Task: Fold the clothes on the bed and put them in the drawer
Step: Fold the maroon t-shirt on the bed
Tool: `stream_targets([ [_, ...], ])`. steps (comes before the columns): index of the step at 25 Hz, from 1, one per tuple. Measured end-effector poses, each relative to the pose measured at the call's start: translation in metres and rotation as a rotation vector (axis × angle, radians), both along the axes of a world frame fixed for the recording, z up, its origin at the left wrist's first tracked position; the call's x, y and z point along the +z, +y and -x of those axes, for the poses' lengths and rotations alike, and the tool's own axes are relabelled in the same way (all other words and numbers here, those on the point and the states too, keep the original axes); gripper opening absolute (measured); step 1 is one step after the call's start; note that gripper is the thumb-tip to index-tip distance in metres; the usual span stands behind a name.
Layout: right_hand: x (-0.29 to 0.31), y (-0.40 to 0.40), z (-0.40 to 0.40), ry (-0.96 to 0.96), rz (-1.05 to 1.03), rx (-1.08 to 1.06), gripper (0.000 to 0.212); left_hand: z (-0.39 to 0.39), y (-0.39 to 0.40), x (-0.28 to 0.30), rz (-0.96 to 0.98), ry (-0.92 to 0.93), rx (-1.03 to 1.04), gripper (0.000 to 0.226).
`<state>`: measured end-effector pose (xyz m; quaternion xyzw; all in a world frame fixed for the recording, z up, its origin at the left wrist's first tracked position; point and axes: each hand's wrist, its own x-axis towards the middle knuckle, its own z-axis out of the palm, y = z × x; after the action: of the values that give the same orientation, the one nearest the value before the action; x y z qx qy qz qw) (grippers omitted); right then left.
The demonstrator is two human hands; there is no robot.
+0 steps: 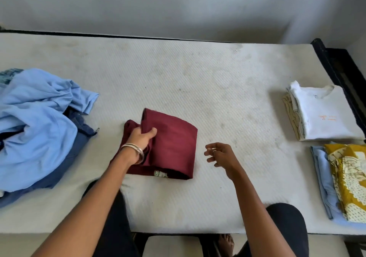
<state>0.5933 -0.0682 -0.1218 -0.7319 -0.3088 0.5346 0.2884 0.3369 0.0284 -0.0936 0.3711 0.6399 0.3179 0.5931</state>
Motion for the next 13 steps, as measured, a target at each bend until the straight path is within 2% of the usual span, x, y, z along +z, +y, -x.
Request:
stream_targets([
  [2,-0.014,0.010,0.022,-0.002,0.050,0.043,0.015,0.050,0.011,-0.015,-0.006,0.097,-0.009,0.020],
  [4,-0.027,0.023,0.049,-0.023,0.104,0.077,0.014,0.089,0.016,-0.037,0.102,0.161,-0.066,0.028],
  [6,-0.040,0.031,0.071,-0.113,0.131,0.097,0.031,0.105,0.013,-0.060,0.197,0.222,-0.114,0.041],
  [9,-0.054,0.035,0.089,-0.192,0.107,0.056,0.052,0.102,0.013,-0.075,0.066,0.307,-0.093,0.051],
  [11,-0.059,0.036,0.090,-0.146,0.102,-0.013,0.057,0.103,0.016,-0.076,-0.060,0.396,-0.019,0.047],
  [13,-0.061,0.038,0.090,-0.109,0.094,-0.063,0.056,0.111,0.018,-0.081,-0.096,0.436,-0.034,0.046],
])
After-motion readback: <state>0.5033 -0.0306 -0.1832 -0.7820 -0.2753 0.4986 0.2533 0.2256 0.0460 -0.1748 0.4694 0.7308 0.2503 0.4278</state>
